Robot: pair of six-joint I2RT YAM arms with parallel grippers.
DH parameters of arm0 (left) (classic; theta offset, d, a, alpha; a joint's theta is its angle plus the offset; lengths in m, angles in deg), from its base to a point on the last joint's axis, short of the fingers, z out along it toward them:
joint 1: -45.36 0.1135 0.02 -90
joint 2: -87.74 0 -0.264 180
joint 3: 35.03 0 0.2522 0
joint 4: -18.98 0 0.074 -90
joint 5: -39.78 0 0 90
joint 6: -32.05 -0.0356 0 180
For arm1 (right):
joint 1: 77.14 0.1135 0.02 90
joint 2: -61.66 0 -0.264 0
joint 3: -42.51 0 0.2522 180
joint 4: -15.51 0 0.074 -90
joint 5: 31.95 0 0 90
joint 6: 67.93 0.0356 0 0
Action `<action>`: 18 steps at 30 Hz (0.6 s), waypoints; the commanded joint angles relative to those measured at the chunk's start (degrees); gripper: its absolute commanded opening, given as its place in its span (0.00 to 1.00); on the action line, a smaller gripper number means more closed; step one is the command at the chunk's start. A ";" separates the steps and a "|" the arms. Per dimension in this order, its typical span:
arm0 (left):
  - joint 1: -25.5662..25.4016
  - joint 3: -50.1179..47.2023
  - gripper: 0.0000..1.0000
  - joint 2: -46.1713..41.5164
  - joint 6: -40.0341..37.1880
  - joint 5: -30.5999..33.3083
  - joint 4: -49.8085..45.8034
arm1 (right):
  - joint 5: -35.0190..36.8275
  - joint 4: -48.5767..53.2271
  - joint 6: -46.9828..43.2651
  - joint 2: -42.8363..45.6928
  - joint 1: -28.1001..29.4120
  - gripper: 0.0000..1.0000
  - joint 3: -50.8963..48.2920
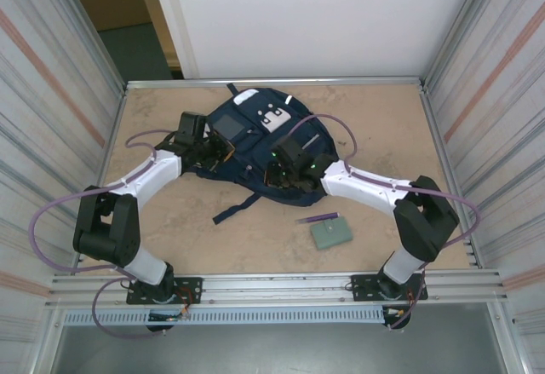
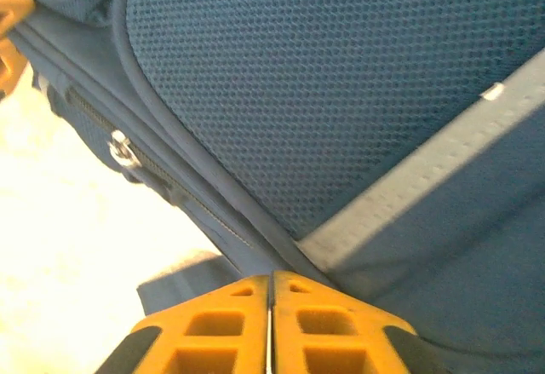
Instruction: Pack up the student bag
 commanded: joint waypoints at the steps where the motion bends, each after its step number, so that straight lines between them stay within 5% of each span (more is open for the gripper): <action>1: 0.34 0.96 0.00 -0.58 0.62 0.98 1.30 | -3.38 -0.49 -4.42 2.36 0.94 0.24 -0.48; 4: -0.79 -0.09 0.00 -1.38 2.32 0.49 1.86 | -3.62 -1.53 -5.04 -0.04 2.61 0.38 2.94; 11: -3.21 -1.42 0.00 -3.70 5.17 0.51 2.37 | 8.16 2.38 7.61 -9.96 4.81 0.48 12.07; 18: -3.93 -2.46 0.00 -5.42 5.78 0.13 2.06 | 21.31 20.86 23.02 -19.83 7.31 0.61 25.52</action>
